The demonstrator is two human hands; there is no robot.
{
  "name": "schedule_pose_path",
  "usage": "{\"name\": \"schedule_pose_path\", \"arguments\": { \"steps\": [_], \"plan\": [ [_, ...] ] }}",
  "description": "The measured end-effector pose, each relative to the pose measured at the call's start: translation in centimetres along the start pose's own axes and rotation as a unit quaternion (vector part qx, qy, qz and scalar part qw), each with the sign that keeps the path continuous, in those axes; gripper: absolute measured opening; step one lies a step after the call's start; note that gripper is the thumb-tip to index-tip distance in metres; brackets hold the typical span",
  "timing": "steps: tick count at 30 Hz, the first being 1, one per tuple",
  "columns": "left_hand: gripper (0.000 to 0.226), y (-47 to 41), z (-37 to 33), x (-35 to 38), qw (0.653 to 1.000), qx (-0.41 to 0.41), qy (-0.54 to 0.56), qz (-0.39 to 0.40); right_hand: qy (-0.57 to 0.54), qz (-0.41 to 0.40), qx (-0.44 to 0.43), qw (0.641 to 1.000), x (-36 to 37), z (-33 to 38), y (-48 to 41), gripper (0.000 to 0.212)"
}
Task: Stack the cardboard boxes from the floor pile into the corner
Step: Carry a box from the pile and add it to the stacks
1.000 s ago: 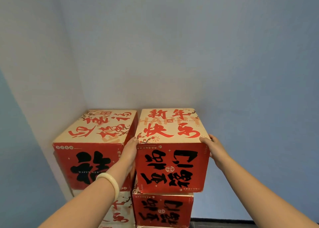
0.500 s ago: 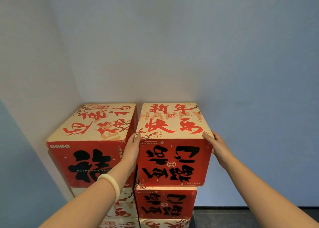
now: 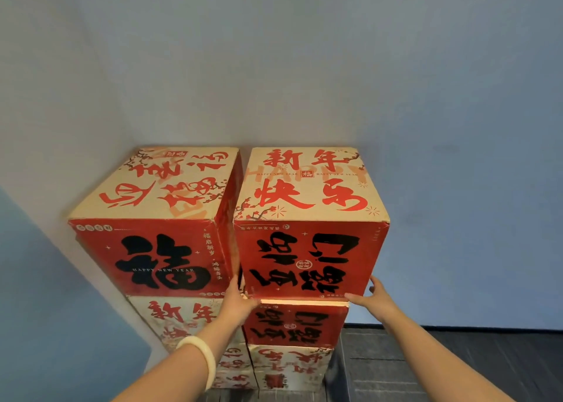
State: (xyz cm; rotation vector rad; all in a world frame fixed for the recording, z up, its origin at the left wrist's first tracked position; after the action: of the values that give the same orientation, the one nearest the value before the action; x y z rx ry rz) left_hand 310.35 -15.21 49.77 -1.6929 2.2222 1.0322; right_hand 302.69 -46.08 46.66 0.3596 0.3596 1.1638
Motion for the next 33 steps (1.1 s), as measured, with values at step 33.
{"name": "schedule_pose_path", "arguments": {
  "steps": [33],
  "plan": [
    [0.08, -4.2, 6.7, 1.6, 0.996, -0.024, 0.083, 0.008, -0.024, -0.069, -0.012, 0.997, 2.6, -4.1, -2.4, 0.053]
  ]
}}
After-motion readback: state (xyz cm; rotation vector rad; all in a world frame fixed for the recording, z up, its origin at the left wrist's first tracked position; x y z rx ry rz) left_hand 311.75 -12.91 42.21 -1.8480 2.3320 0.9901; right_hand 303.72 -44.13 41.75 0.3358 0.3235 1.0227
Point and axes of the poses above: each hand's wrist, its own y-axis away from the middle knuckle, its own x-axis out of the palm, z = x × y, the point moved 10 cm from there along -y, towards the middle knuckle, and after that the axes turned 11 degrees about -y, right-handed, at the moved point
